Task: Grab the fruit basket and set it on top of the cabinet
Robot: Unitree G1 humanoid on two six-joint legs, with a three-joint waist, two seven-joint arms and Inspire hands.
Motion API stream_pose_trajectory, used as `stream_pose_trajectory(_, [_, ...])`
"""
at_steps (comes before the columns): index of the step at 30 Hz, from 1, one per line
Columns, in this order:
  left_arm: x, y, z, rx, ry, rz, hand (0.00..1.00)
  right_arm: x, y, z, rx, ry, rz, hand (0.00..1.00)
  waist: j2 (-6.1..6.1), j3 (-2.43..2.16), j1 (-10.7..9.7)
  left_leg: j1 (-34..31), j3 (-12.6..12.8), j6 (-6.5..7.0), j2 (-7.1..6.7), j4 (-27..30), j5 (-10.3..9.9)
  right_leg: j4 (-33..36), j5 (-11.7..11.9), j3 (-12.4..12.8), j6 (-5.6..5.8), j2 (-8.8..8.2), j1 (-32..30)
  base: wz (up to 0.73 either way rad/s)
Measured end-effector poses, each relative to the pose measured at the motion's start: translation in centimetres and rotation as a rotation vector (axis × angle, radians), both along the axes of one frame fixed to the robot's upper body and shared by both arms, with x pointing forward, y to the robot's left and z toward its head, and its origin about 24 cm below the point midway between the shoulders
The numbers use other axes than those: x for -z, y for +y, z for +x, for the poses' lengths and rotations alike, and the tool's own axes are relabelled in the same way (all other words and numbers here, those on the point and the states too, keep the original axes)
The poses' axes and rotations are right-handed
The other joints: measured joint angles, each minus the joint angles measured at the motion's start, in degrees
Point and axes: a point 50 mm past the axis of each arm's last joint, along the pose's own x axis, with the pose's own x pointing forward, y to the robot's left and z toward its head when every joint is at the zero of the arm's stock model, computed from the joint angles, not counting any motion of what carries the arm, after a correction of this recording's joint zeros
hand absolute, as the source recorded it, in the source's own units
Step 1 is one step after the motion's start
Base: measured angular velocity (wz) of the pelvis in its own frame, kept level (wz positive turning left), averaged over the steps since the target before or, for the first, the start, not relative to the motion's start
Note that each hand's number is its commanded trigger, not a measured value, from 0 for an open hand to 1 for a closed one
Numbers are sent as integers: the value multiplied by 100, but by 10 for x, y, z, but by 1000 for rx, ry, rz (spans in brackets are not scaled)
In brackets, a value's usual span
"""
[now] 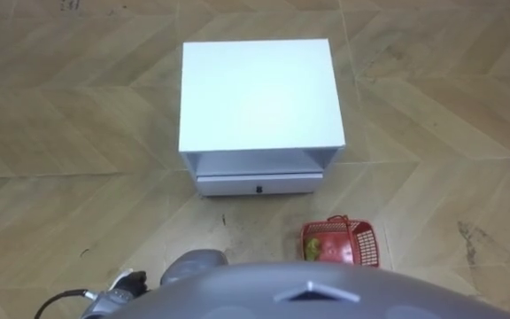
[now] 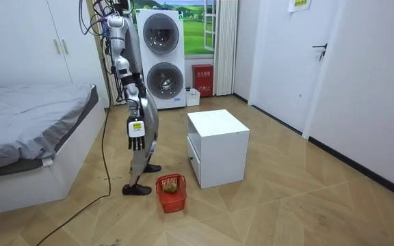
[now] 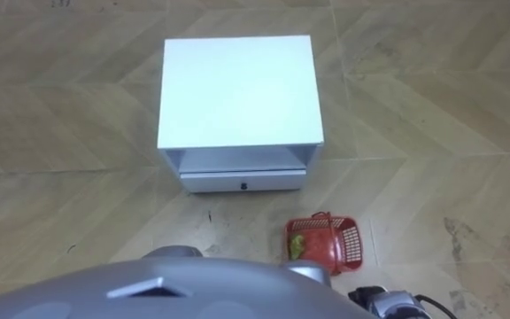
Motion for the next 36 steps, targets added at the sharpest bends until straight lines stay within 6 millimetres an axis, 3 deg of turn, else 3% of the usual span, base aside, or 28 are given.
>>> stream_pose_trajectory(3, [-1, 6, -3, -44, -10, 11, 0, 0, -1, 0, 12, -6, -3, 0, -2, -10, 29, -38, 24, 106, -61, -5, 24, 474, 2, -4, 5, -138, -284, -3])
stream_pose_trajectory(6, [-2, 11, -3, -62, -20, 10, 0, -1, -1, 10, 20, -36, -14, 0, 17, -39, 69, -196, 166, 253, -71, -28, 58, 1255, 43, 41, 88, -348, -753, -6])
stream_pose_trajectory(7, [-2, 13, -5, -67, -17, 13, 0, -1, -2, 12, 18, -47, -21, 0, -15, -39, 61, -227, 236, 295, -115, 13, 46, 2010, 91, 46, 53, -490, -859, -10])
stream_pose_trajectory(8, [-2, 14, -9, -73, -12, 13, 0, -1, -4, 15, 16, -58, -37, 0, -55, -67, 127, -257, 336, 321, -147, 39, 37, 2689, 145, 136, 49, -633, -820, -15])
stream_pose_trajectory(10, [-3, 15, -8, -72, -21, 13, 0, -3, -7, 29, 31, -113, -59, 0, -77, -67, 231, -516, 403, 331, -164, 179, 39, 3157, 252, 281, 27, -766, -666, -21])
stream_pose_trajectory(12, [-5, 20, 5, -60, -59, 20, 0, -5, -11, 45, 15, -155, -91, 0, -157, -84, 269, -1033, 402, 342, -174, 503, 48, 3079, 362, 281, 60, -858, -496, 6])
stream_pose_trajectory(14, [-9, 28, 28, -71, -120, 36, 0, -12, -19, 72, 65, -246, -122, 0, -219, -27, 345, -1921, 418, 335, -165, 1069, 52, 2630, 501, 343, 124, -869, -410, 9])
stream_pose_trajectory(16, [-13, 33, 49, -68, -174, 50, 0, -18, -20, 101, 104, -352, -127, 0, -267, -10, 343, -2678, 433, 312, -163, 1611, 62, 2120, 487, 332, 147, -845, -380, 11])
stream_pose_trajectory(17, [-16, 31, 65, -51, -214, 59, 0, -25, -20, 125, 112, -433, -131, 0, -210, 29, 353, -3163, 427, 279, -104, 2025, 53, 1945, -203, 331, 346, -760, -411, 13])
stream_pose_trajectory(18, [-16, 31, 71, -53, -231, 60, 0, -28, -20, 134, 114, -466, -132, 0, -179, 46, 362, -3364, 414, 239, -69, 2216, 37, 1962, -484, 332, 355, -709, -470, 15])
stream_pose_trajectory(20, [-20, 30, 87, -55, -284, 60, 0, -37, -14, 162, 141, -561, -121, 0, -207, 44, 363, -4053, 359, 123, -68, 2793, -46, 2765, -1373, 278, 289, -728, -1040, 23])
stream_pose_trajectory(23, [-21, 30, 94, -48, -292, 75, 0, -45, -8, 184, 189, -642, -116, 0, -326, 79, 365, -4689, 369, 89, -82, 3528, -171, 4158, -1959, 182, 247, -903, -1751, 28])
stream_pose_trajectory(27, [-18, 32, 83, -81, -266, 101, 0, -55, -15, 197, 232, -743, -176, 0, -354, 87, 345, -5372, 502, 146, -109, 4654, -550, 6146, -2047, 333, 235, -1174, -2519, 25])
stream_pose_trajectory(29, [-18, 32, 84, -93, -294, 119, 0, -61, -20, 204, 318, -803, -211, 0, -417, 132, 225, -5722, 841, 208, -125, 5276, -783, 7240, -2047, 521, 235, -1445, -2848, 54])
stream_pose_trajectory(31, [-19, 31, 86, -112, -324, 130, 0, -68, -23, 210, 343, -857, -240, 0, -430, 147, 76, -5969, 1083, 192, -185, 5617, -881, 7867, -2045, 736, 229, -1576, -3039, 65])
stream_pose_trajectory(33, [-19, 31, 86, -126, -351, 141, 0, -74, -26, 216, 344, -903, -265, 0, -408, 172, -43, -6195, 1222, -269, -174, 6133, -1116, 8357, -2048, 864, 222, -1802, -3194, 20])
stream_pose_trajectory(34, [-16, 30, 74, -145, -330, 148, 0, -78, -27, 220, 341, -927, -270, 0, -311, 188, 26, -6261, 906, -320, -201, 6766, -1423, 8748, -2046, 960, 222, -1885, -3290, -82])
stream_pose_trajectory(35, [-14, 32, 61, -154, -303, 161, 0, -84, -27, 226, 338, -968, -273, 0, -154, 152, 140, -6337, 926, 166, -226, 7212, -1763, 9248, -2050, 1127, 230, -1980, -3423, -102])
stream_pose_trajectory(36, [-13, 34, 55, -167, -299, 170, 0, -86, -25, 228, 339, -985, -274, 0, -186, 139, 202, -6399, 991, 266, -320, 7358, -1823, 9466, -2071, 1243, 266, -2057, -3451, -53])
